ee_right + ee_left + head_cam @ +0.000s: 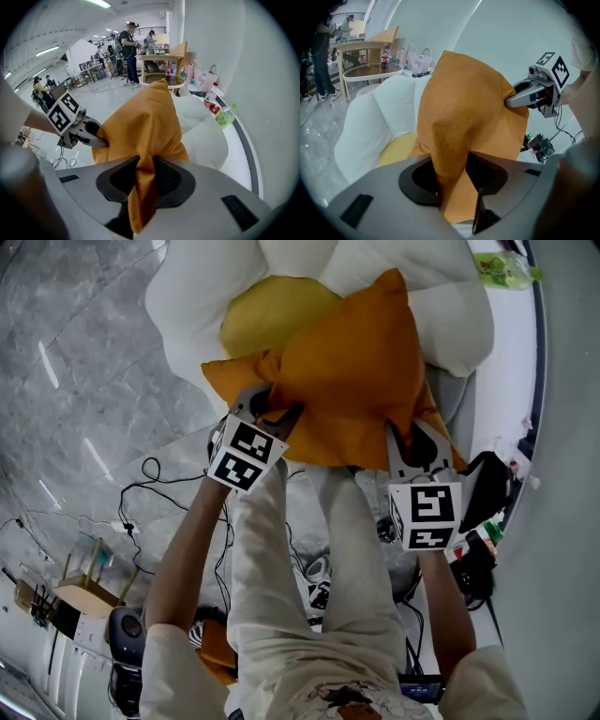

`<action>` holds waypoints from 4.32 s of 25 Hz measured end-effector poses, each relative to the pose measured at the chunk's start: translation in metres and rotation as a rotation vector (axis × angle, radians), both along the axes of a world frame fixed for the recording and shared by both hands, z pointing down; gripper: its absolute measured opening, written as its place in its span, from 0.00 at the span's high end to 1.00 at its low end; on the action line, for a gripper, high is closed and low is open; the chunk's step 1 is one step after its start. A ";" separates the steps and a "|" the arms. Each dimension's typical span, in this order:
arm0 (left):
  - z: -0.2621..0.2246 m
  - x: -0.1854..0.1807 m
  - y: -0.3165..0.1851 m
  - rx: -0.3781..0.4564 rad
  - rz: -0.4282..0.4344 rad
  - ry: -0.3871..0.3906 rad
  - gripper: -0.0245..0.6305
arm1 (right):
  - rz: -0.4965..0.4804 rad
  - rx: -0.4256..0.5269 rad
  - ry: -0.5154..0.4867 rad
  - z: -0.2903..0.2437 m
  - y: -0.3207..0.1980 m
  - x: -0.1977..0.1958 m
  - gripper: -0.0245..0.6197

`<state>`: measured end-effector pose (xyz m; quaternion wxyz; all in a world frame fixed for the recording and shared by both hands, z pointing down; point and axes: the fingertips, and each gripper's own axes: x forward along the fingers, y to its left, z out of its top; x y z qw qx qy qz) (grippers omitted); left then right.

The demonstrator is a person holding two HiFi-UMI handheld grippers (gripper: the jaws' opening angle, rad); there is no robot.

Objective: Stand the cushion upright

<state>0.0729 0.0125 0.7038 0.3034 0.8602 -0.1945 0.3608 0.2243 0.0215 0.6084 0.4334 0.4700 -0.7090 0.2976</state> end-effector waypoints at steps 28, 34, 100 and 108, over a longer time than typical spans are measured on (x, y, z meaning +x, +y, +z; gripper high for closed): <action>-0.114 -0.002 -0.097 0.181 -0.228 0.256 0.71 | -0.194 0.232 0.132 -0.166 -0.090 -0.043 0.84; -0.120 0.016 -0.128 0.196 -0.283 0.301 0.71 | -0.197 0.285 0.169 -0.182 -0.119 -0.033 0.86; -0.138 0.004 -0.168 0.318 -0.471 0.154 0.34 | -0.009 0.437 0.137 -0.169 -0.206 -0.026 0.50; -0.187 -0.009 -0.151 0.282 -0.506 0.184 0.41 | -0.030 0.477 0.184 -0.208 -0.178 -0.027 0.72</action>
